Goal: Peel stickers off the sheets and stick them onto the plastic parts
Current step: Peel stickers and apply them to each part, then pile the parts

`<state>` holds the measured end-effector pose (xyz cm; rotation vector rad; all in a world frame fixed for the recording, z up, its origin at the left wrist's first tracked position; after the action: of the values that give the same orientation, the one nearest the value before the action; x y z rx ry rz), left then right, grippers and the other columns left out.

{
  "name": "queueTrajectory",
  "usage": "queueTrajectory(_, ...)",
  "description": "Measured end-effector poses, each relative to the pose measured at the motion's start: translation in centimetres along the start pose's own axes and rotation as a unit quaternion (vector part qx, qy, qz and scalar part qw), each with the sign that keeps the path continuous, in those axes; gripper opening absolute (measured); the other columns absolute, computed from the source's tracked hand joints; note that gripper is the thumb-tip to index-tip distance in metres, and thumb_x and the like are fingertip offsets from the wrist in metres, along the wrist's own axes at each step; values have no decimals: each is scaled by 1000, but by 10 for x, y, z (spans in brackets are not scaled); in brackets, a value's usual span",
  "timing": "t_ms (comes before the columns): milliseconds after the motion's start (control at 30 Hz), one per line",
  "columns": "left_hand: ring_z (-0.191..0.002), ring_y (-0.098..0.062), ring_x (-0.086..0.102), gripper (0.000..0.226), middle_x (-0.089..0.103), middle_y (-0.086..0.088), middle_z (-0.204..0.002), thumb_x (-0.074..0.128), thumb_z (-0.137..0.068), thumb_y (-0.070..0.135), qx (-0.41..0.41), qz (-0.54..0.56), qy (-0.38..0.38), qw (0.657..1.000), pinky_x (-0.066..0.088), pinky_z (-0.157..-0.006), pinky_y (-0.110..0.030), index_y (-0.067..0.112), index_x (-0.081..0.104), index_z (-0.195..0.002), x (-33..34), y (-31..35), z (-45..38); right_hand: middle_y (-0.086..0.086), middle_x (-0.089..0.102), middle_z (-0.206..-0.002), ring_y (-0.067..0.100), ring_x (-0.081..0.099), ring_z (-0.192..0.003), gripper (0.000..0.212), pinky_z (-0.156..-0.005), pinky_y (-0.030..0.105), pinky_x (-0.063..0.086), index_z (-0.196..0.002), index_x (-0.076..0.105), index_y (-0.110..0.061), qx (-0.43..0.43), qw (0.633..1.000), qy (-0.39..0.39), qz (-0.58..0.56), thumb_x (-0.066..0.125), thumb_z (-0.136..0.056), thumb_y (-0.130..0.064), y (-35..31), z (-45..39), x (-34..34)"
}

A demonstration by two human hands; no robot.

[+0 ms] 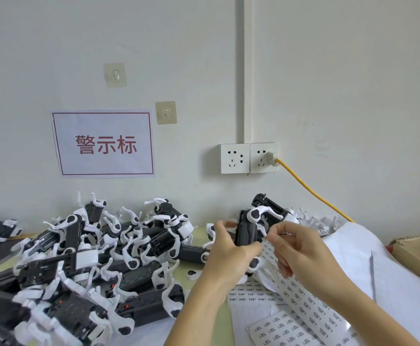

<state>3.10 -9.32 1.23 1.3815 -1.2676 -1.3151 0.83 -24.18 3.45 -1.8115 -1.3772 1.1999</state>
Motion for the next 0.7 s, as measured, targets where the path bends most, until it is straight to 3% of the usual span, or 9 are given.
queueTrajectory(100,-82,-9,71,62,73,7,-89,72,-71,24,28,14,-11,999,50,-71,-23,63,39,-106,2,3,0,-4,53,-48,17,47,-43,17,-48,30,40,-85,62,-12,-7,1000,3,12,55,-101,-15,0,0,0)
queueTrajectory(167,-91,-19,73,66,74,4,-96,72,-71,19,49,25,-15,998,54,-77,-32,62,45,-113,3,5,-1,-3,54,-47,16,47,-42,18,-47,27,40,-85,63,-13,-12,1000,9,15,56,-101,-15,-1,1,0)
queueTrajectory(267,-92,-21,72,70,73,0,-99,73,-70,10,79,25,-16,996,59,-82,-37,59,53,-116,4,8,-2,-1,53,-47,16,45,-41,18,-46,23,38,-83,63,-13,-18,999,22,13,56,-100,-13,-3,0,-1)
queueTrajectory(367,-79,0,68,72,73,6,-92,75,-75,4,94,16,-16,995,57,-72,-18,60,57,-115,3,7,-2,-2,52,-47,17,41,-42,18,-44,25,35,-83,62,-13,-22,999,33,13,57,-100,-12,-3,0,-3)
queueTrajectory(433,-81,14,63,72,70,10,-99,77,-76,7,93,5,-16,995,54,-71,-13,61,56,-120,3,6,-2,-3,52,-47,18,40,-43,19,-44,27,34,-82,63,-13,-22,999,37,16,57,-100,-13,-3,0,-4)
queueTrajectory(500,-89,20,57,73,65,13,-113,77,-77,11,98,1,-21,995,51,-73,-10,61,54,-124,4,7,-1,-3,52,-47,18,40,-45,19,-46,31,34,-81,63,-14,-26,999,40,22,58,-99,-13,-3,0,-4)
queueTrajectory(600,-86,32,49,73,60,23,-113,78,-78,12,107,10,-19,994,41,-64,3,57,54,-130,4,7,-1,3,54,-50,19,39,-47,20,-49,34,32,-78,64,-15,-36,998,49,31,60,-98,-12,-4,0,-5)
queueTrajectory(700,-90,38,41,72,56,32,-115,79,-78,13,110,22,-23,993,37,-64,7,57,54,-130,4,6,-2,4,55,-52,14,38,-46,21,-48,30,33,-77,65,-17,-45,996,51,49,61,-97,-10,-3,-1,-4)
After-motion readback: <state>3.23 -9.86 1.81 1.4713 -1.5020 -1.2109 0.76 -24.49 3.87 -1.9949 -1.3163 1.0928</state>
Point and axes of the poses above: each hand's wrist, its own z-axis away from the middle knuckle, its own x-axis out of the palm, y = z × x, the point moved 6 cm from there along -z, towards the middle knuckle
